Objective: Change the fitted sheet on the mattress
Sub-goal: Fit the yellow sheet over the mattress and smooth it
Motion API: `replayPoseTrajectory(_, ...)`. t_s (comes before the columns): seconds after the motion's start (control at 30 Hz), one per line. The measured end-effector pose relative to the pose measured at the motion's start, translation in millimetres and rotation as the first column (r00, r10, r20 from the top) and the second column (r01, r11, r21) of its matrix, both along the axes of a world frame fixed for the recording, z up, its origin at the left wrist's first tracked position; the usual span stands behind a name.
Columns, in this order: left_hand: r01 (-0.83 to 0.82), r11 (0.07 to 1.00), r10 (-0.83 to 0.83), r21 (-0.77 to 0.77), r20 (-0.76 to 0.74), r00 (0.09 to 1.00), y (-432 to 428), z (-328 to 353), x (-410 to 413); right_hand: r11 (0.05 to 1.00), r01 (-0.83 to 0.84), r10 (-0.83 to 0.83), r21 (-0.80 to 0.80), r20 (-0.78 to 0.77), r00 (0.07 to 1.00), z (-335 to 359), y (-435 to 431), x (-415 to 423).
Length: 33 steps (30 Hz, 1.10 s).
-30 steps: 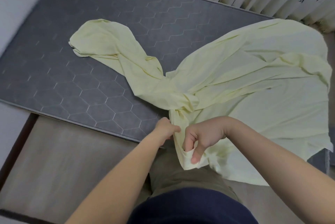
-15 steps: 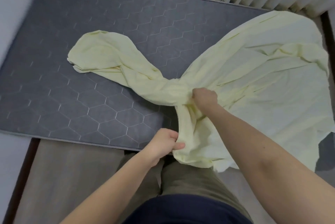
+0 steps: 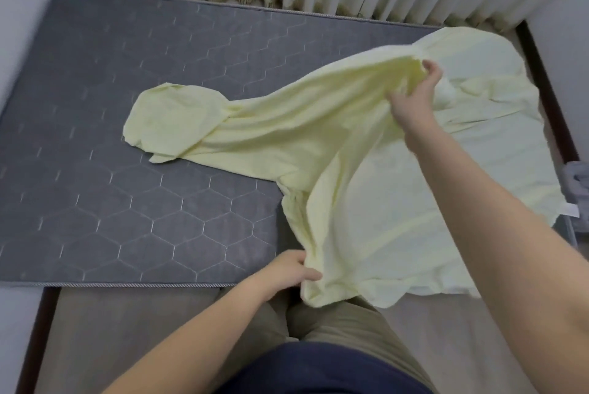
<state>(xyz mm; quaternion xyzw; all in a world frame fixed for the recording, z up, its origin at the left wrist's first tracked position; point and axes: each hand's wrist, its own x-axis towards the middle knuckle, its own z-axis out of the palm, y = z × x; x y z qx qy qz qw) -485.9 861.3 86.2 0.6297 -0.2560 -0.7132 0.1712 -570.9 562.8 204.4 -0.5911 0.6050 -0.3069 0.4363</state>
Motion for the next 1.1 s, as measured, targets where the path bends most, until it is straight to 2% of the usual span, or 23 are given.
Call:
replayPoseTrajectory(0.03, 0.022, 0.996, -0.02, -0.091, 0.023, 1.0, -6, 7, -4, 0.992, -0.11, 0.116, 0.054, -0.105, 0.988, -11, 11, 0)
replayPoseTrajectory(0.07, 0.067, 0.979, -0.053, -0.195, 0.077, 0.996, -12, 15, -10, 0.956, -0.254, 0.281, 0.147, -0.22, 0.934, -23, 29, 3)
replayPoseTrajectory(0.1, 0.112, 0.951, -0.075, -0.289, 0.136, 0.988, -17, 22, -20, 0.87, -0.4, 0.482, 0.288, -0.33, 0.812, -35, 49, 7)
replayPoseTrajectory(0.13, 0.137, 0.922, -0.076, -0.363, 0.177, 0.981, -21, 28, -29, 0.738, -0.493, 0.667, 0.461, -0.39, 0.634, -48, 72, 12)
replayPoseTrajectory(0.17, 0.139, 0.898, -0.058, -0.416, 0.202, 0.978, -24, 34, -39, 0.588, -0.504, 0.805, 0.632, -0.398, 0.44, -60, 95, 14)
replayPoseTrajectory(0.23, 0.124, 0.871, -0.016, -0.475, 0.225, 0.974, -27, 44, -51, 0.323, -0.387, 0.935, 0.864, -0.354, -0.009, -82, 135, 14)
replayPoseTrajectory(0.27, 0.116, 0.872, -0.012, -0.475, 0.216, 0.976, -27, 46, -51, 0.281, -0.359, 0.915, 0.89, -0.361, -0.18, -90, 148, 12)
replayPoseTrajectory(0.3, 0.109, 0.884, -0.022, -0.454, 0.194, 0.981, -27, 44, -49, 0.312, -0.384, 0.875, 0.869, -0.42, -0.24, -96, 154, 7)
replayPoseTrajectory(0.33, 0.09, 0.904, -0.028, -0.419, 0.151, 0.988, -25, 41, -45, 0.381, -0.452, 0.856, 0.807, -0.493, -0.157, -99, 156, 0)
replayPoseTrajectory(0.37, 0.022, 0.936, 0.003, -0.352, 0.068, 0.998, -22, 38, -39, 0.467, -0.521, 0.844, 0.715, -0.536, 0.021, -100, 153, -7)
replayPoseTrajectory(0.4, -0.111, 0.964, 0.103, -0.24, -0.044, 0.994, -19, 36, -31, 0.544, -0.576, 0.824, 0.609, -0.517, 0.232, -96, 149, -13)
replayPoseTrajectory(0.43, -0.257, 0.962, 0.245, -0.096, -0.125, 0.962, -17, 33, -22, 0.578, -0.611, 0.815, 0.541, -0.417, 0.402, -84, 148, -17)
replayPoseTrajectory(0.47, -0.39, 0.92, 0.389, 0.027, -0.171, 0.905, -16, 27, -13, 0.564, -0.644, 0.82, 0.517, -0.263, 0.508, -72, 149, -20)
replayPoseTrajectory(0.5, -0.506, 0.857, 0.515, 0.099, -0.2, 0.833, -16, 18, -3, 0.526, -0.684, 0.826, 0.506, -0.114, 0.552, -60, 152, -23)
replayPoseTrajectory(0.57, -0.689, 0.694, 0.715, 0.208, -0.315, 0.624, -23, 5, 19, 0.426, -0.758, 0.849, 0.494, 0.072, 0.524, -39, 165, -27)
replayPoseTrajectory(0.63, -0.78, 0.536, 0.813, 0.323, -0.447, 0.373, -37, -4, 42, 0.346, -0.79, 0.858, 0.506, 0.171, 0.485, -22, 178, -32)
replayPoseTrajectory(0.67, -0.8, 0.477, 0.833, 0.365, -0.477, 0.279, -46, -6, 53, 0.309, -0.797, 0.857, 0.518, 0.212, 0.47, -15, 184, -35)
replayPoseTrajectory(0.77, -0.817, 0.347, 0.883, 0.461, -0.453, 0.12, -66, 4, 83, 0.238, -0.788, 0.835, 0.567, 0.295, 0.465, -1, 195, -44)
replayPoseTrajectory(0.9, -0.876, 0.039, 0.925, 0.481, -0.348, -0.15, -60, 14, 129, 0.231, -0.753, 0.775, 0.616, 0.352, 0.525, 13, 186, -64)
replayPoseTrajectory(0.97, -0.873, -0.099, 0.89, 0.478, -0.351, -0.293, -41, 14, 158, 0.245, -0.744, 0.752, 0.622, 0.363, 0.55, 17, 171, -81)
replayPoseTrajectory(1.03, -0.867, -0.158, 0.852, 0.473, -0.378, -0.362, -16, 10, 187, 0.294, -0.703, 0.714, 0.647, 0.341, 0.612, 16, 154, -99)
replayPoseTrajectory(1.1, -0.865, -0.205, 0.811, 0.457, -0.415, -0.412, 12, 10, 216, 0.388, -0.644, 0.746, 0.66, 0.186, 0.64, 9, 140, -112)
